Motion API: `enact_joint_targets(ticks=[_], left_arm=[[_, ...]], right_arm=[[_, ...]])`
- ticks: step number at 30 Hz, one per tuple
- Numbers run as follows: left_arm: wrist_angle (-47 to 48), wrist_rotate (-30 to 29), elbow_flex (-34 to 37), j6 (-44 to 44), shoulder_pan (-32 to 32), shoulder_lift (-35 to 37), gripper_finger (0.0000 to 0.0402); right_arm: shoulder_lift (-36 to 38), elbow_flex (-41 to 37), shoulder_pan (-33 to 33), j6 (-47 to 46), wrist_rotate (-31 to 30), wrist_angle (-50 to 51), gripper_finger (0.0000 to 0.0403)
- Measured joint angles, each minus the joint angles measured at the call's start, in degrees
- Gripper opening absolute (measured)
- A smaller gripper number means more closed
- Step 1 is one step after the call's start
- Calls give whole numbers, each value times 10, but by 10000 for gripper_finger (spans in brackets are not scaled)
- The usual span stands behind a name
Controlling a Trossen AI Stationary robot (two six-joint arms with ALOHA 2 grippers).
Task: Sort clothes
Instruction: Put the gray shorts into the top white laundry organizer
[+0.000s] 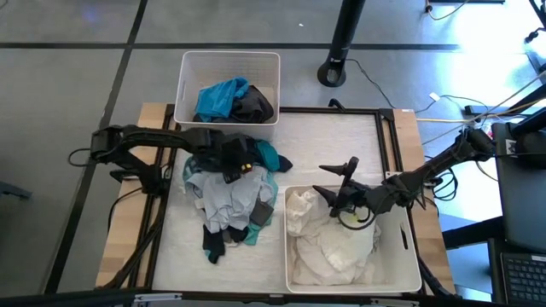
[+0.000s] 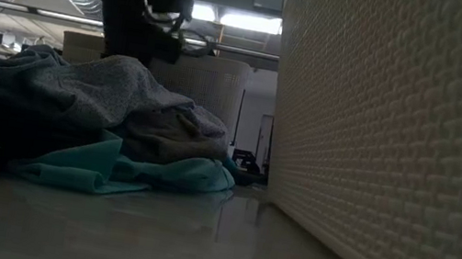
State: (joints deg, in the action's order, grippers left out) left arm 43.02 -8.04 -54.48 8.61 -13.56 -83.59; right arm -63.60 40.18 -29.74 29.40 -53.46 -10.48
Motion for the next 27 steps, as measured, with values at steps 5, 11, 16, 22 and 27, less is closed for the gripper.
enact_joint_targets(ticks=[5, 11, 16, 22, 27], left_arm=[[-73, 9, 56, 1, -17, -6, 172], [-118, -3, 92, -10, -19, -5, 135], [-139, -80, 96, -16, -2, -4, 23], [-144, -192, 65, -30, 47, 27, 18], [-152, -267, 12, -61, 95, 91, 9]], right_arm=[[0, 1, 18, 9, 3, 2, 310], [-16, 2, 28, -5, 43, 31, 310], [-21, 3, 28, -4, 41, 26, 310], [-22, 3, 28, -4, 34, 26, 310], [-22, 2, 28, -2, 29, 26, 310]])
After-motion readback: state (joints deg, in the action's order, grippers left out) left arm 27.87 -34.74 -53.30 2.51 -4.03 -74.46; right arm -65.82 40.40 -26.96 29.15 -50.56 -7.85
